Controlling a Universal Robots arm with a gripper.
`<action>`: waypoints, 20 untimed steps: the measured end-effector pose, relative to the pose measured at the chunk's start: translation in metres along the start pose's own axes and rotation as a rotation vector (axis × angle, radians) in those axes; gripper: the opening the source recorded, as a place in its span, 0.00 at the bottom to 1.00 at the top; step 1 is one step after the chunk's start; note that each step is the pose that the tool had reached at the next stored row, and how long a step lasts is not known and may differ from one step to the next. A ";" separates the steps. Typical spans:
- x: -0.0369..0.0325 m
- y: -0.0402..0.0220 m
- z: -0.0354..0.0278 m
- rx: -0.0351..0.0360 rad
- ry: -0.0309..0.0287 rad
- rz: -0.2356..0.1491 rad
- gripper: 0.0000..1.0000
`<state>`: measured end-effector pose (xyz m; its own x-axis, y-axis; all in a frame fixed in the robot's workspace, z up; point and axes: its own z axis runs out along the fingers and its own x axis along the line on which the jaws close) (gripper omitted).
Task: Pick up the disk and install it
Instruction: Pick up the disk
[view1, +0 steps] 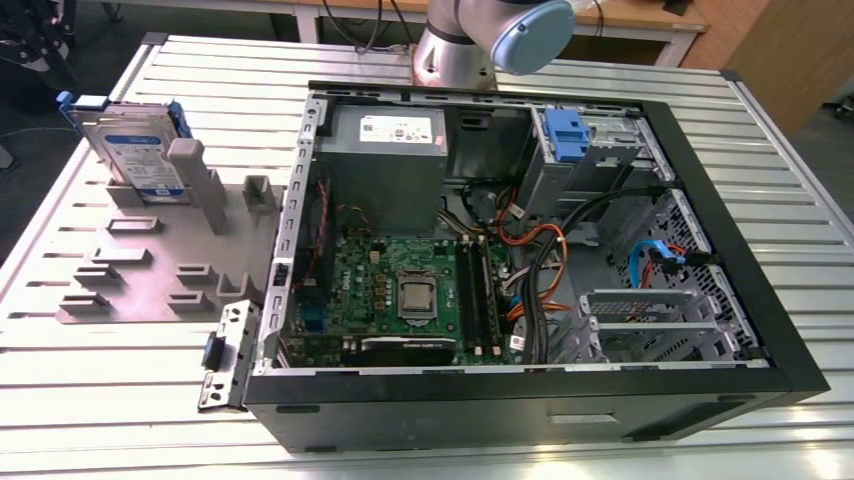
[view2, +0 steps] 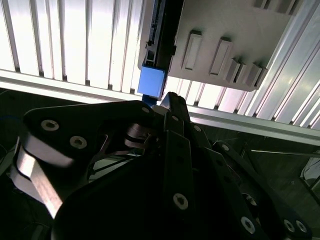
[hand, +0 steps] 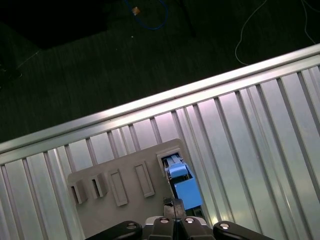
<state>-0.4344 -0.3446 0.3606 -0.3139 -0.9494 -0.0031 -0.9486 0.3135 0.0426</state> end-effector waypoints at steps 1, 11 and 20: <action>0.0000 0.0000 0.0000 0.0000 0.0000 0.000 0.11; 0.0000 0.0000 0.0000 -0.0001 0.0001 -0.001 0.18; 0.0000 0.0000 0.0000 -0.0001 0.0001 -0.001 0.25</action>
<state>-0.4344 -0.3446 0.3607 -0.3126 -0.9499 -0.0030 -0.9490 0.3122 0.0427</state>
